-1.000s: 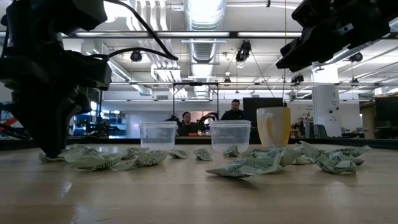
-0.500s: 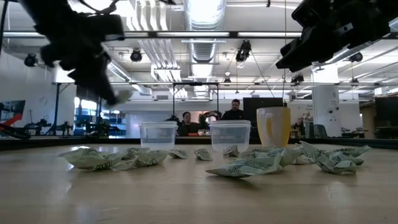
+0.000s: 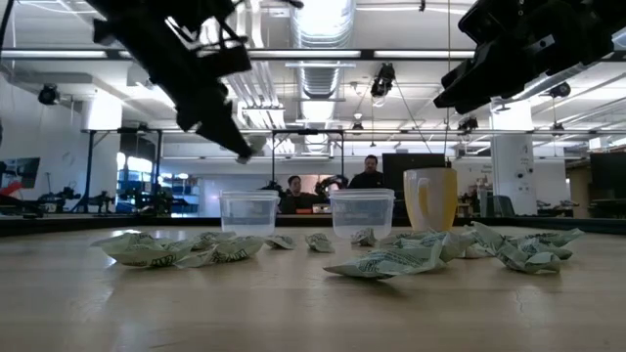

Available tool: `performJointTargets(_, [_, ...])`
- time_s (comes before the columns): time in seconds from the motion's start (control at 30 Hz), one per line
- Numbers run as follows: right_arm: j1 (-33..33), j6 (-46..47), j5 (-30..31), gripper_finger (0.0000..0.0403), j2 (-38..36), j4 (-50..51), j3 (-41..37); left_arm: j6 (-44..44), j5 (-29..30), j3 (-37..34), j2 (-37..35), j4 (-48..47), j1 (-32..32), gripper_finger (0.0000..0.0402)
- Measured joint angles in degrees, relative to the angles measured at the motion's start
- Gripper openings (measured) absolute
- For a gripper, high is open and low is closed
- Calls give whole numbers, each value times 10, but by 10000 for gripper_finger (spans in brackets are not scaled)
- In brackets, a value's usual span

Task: Pick and place items into bin
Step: Put the white stevia packet into the left transparent bin, then put the white stevia packet into the right transparent bin

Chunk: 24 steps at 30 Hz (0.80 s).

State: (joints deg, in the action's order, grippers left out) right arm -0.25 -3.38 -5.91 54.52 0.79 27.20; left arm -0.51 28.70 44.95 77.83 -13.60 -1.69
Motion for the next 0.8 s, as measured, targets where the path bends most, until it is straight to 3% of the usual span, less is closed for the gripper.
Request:
performJointTargets(0.17, [0,0,0,57,0,0,-1,9,-18,1,36,1,44,0])
performJointTargets(0.37, [0,-1,0,57,0,3,-1,21,-48,2,46,1,49,4])
performJointTargets(0.8, [0,17,0,57,0,13,-2,24,-59,7,37,0,48,132])
